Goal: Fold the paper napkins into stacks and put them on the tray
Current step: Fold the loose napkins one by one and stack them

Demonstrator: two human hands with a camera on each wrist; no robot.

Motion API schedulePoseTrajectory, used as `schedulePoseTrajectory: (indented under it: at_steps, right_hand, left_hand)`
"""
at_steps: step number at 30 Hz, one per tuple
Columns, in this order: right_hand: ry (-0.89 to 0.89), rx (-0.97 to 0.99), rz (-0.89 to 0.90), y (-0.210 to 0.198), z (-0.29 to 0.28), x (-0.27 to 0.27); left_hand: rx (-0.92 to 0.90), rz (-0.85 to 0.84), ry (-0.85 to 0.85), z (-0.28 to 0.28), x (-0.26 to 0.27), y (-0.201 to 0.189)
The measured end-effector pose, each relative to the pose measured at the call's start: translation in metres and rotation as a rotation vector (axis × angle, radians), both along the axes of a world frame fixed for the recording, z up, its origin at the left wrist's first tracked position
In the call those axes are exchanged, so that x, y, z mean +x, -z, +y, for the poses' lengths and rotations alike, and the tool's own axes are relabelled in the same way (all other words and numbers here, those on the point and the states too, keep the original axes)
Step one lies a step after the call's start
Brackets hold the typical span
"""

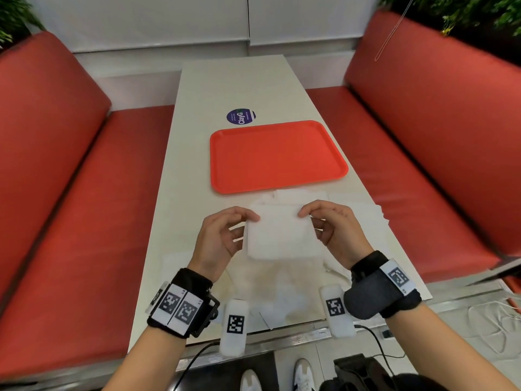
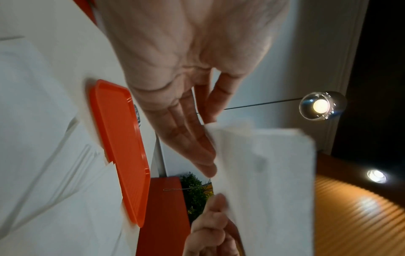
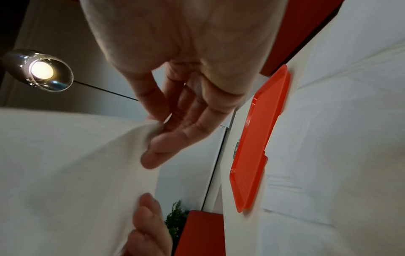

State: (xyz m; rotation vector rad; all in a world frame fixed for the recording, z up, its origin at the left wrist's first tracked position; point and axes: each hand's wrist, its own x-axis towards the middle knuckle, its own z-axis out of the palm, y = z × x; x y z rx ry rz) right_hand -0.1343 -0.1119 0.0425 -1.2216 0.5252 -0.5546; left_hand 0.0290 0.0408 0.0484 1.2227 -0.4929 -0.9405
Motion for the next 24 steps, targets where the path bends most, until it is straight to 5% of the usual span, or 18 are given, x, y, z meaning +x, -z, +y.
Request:
schedulePoseTrajectory:
  at_steps: [6, 16, 24]
  right_hand:
    - [-0.012, -0.148, 0.054, 0.009, 0.001, -0.003]
    - [-0.033, -0.241, 0.067, 0.012, 0.009, 0.002]
    - [-0.088, -0.321, 0.155, 0.0, 0.014, 0.013]
  left_hand:
    - [0.054, -0.242, -0.018, 0.005, -0.001, 0.005]
    - [0.002, -0.277, -0.066, 0.01, -0.02, -0.001]
    - [0.084, -0.452, 0.124, 0.015, -0.025, 0.001]
